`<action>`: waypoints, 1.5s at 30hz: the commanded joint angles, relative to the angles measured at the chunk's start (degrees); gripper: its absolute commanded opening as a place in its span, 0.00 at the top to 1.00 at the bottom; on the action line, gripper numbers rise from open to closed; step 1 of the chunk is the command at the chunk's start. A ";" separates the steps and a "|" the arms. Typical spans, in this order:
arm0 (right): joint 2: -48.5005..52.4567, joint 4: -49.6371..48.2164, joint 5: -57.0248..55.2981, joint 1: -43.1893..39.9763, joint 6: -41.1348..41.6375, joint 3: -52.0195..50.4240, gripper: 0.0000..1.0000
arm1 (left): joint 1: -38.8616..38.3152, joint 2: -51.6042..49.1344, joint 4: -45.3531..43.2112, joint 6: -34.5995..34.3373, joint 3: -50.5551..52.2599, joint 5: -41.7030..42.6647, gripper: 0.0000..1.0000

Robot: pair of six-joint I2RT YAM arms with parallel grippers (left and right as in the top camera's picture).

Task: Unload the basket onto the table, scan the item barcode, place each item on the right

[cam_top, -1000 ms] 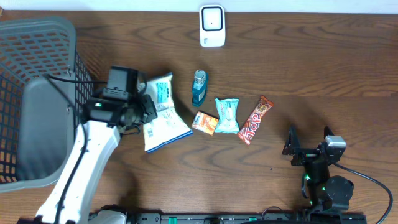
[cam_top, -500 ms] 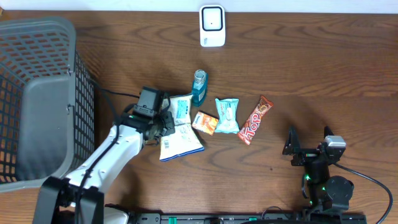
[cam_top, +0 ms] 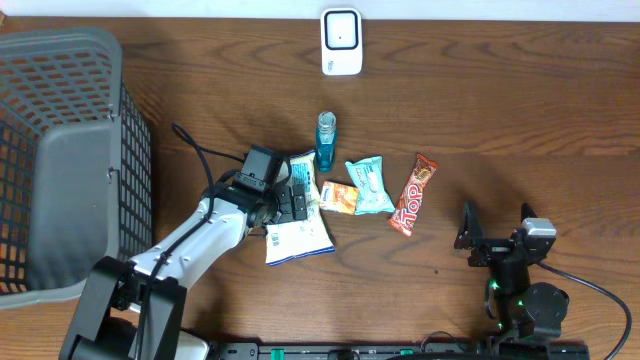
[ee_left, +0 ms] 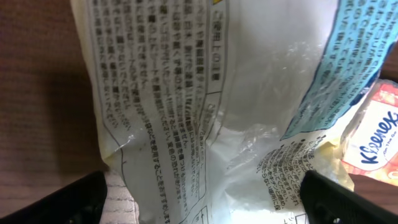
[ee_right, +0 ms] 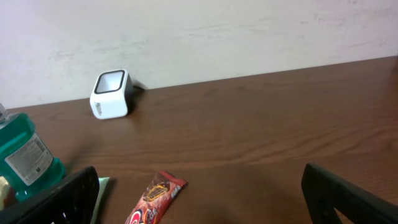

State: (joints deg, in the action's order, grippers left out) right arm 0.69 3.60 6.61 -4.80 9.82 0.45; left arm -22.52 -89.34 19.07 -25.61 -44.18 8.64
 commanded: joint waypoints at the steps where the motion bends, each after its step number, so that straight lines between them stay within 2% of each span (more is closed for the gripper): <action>1: -0.24 0.11 -0.07 0.20 -0.46 -0.13 0.01 | -0.07 3.37 0.31 0.55 -0.96 -0.85 0.00; 5: -0.24 0.11 -0.07 0.20 -0.46 -0.13 0.01 | -0.04 9.11 0.35 5.95 -2.64 -2.40 0.00; 14: -0.24 0.11 -0.07 0.20 -0.46 -0.13 0.01 | 2.36 27.96 -0.48 10.78 -6.64 -19.98 0.00; 21: -0.24 0.11 -0.07 0.20 -0.46 -0.13 0.01 | 9.18 37.22 -7.56 17.09 -14.51 -21.77 0.00; 25: -0.24 0.11 -0.07 0.20 -0.46 -0.13 0.01 | 11.69 39.36 -11.30 20.61 -20.94 -21.77 0.01; 28: -0.24 0.11 -0.07 0.20 -0.46 -0.13 0.01 | 12.11 40.00 -12.09 25.97 -26.49 -21.81 0.01; 31: -0.24 0.11 -0.07 0.20 -0.46 -0.13 0.01 | 12.11 40.28 -11.10 32.20 -31.01 -22.69 0.01; 37: -0.24 0.11 -0.07 0.20 -0.46 -0.13 0.01 | 12.11 41.48 -5.88 37.94 -36.96 -31.41 0.01; 43: -0.24 0.11 -0.07 0.20 -0.46 -0.13 0.01 | 12.11 43.87 3.82 38.82 -37.59 -31.82 0.01; 45: -0.24 0.11 -0.07 0.20 -0.46 -0.13 0.01 | 12.11 44.94 3.56 38.34 -37.42 -31.61 0.01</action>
State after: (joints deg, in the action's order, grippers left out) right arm 0.69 3.60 6.59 -4.80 9.82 0.45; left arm -10.59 -45.80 22.68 11.31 -81.10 -21.67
